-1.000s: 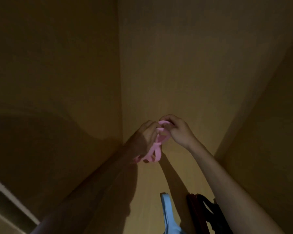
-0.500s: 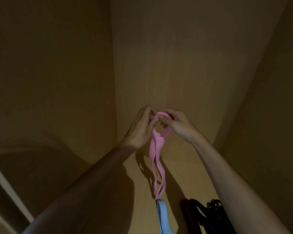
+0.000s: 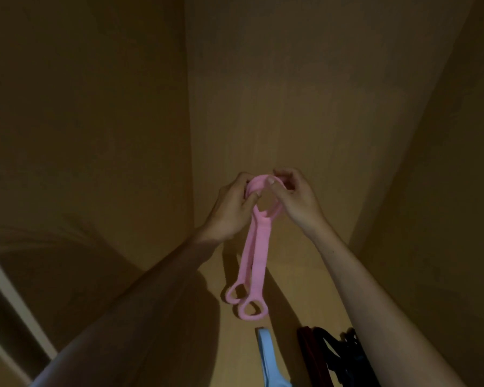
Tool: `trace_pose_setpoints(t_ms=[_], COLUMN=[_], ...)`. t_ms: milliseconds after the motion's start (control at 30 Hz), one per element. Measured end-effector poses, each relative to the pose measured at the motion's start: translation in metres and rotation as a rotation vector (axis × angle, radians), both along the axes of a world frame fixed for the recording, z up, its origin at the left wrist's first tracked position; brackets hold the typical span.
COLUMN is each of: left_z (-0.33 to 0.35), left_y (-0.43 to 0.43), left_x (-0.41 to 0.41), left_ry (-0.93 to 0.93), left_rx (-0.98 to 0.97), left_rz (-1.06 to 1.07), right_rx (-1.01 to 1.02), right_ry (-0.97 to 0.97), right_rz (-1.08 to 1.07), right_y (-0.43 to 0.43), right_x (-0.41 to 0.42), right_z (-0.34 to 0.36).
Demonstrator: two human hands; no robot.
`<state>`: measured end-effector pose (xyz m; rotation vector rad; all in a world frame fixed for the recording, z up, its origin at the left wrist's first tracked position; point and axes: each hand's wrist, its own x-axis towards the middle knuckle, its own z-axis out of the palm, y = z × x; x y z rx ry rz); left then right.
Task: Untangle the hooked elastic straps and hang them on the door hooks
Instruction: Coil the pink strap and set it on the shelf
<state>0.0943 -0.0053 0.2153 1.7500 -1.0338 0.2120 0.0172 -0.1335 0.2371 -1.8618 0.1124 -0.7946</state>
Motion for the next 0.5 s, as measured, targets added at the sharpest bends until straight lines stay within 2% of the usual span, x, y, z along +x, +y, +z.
trace_pose_setpoints(t_ms=[67, 133, 233, 367, 500], left_z=[0.002, 0.005, 0.01, 0.013, 0.004], left_y=[0.0, -0.001, -0.003, 0.0, 0.016], left_x=[0.0, 0.0, 0.0, 0.0, 0.015], left_ry=[-0.003, 0.005, 0.045, 0.091, 0.206], left_rx=[-0.011, -0.04, -0.083, -0.094, -0.115], left_rz=[0.03, 0.082, 0.151, 0.184, 0.32], right_rx=[0.213, 0.325, 0.274, 0.209, 0.189], right_ry=[0.008, 0.089, 0.306, 0.473, 0.468], right_rz=[0.023, 0.088, 0.076, -0.081, -0.151], right_y=[0.006, 0.014, 0.036, 0.056, 0.059], right_x=[-0.006, -0.01, -0.011, -0.006, -0.013], right_z=[-0.015, -0.044, -0.094, -0.141, -0.147])
